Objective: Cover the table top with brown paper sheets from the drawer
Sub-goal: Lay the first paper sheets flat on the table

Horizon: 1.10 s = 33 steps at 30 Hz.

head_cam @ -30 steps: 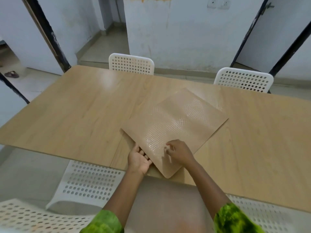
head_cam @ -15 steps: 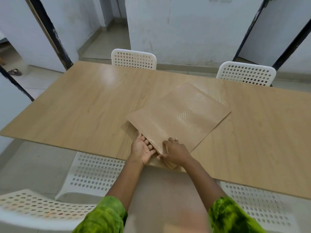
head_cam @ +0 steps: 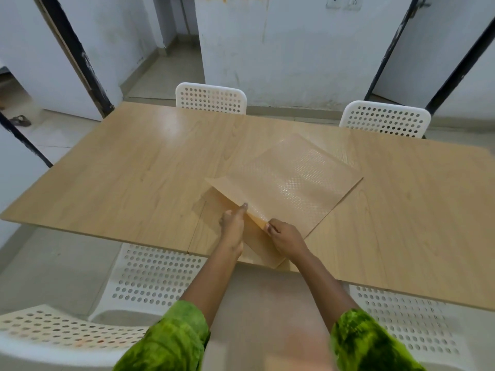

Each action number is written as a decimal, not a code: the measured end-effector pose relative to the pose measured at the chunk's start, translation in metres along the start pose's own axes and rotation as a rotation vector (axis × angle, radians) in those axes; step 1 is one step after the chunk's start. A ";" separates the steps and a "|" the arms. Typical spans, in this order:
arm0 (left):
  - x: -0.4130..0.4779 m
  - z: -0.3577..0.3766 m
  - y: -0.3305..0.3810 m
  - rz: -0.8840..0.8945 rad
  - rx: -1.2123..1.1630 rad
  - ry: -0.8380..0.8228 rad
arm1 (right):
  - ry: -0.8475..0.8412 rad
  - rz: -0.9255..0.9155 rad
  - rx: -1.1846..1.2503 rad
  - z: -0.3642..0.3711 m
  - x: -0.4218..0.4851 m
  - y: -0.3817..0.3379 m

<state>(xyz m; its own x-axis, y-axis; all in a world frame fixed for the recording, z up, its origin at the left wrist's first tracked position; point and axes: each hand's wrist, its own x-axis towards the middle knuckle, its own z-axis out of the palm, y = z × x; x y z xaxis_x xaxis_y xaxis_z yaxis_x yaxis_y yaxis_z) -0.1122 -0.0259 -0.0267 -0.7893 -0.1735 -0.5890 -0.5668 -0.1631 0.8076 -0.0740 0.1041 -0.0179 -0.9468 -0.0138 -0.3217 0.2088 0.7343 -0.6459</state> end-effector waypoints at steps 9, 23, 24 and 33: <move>-0.002 0.029 0.013 0.027 -0.038 0.006 | 0.074 -0.036 0.201 -0.010 -0.016 0.001; -0.018 -0.054 0.043 0.213 -0.405 -0.454 | 0.280 0.156 0.073 -0.114 -0.008 0.030; -0.022 -0.060 0.044 0.211 -0.409 -0.508 | 0.291 0.174 0.079 -0.121 -0.012 0.038; -0.069 -0.045 0.032 0.190 -0.300 -0.760 | 0.523 0.465 0.342 -0.182 -0.094 0.149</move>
<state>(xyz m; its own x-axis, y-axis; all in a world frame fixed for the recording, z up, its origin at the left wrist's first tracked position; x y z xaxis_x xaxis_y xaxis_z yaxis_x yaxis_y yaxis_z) -0.0654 -0.0634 0.0384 -0.8702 0.4602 -0.1757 -0.4058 -0.4676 0.7853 0.0019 0.3383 0.0425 -0.7182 0.6285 -0.2986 0.5965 0.3351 -0.7293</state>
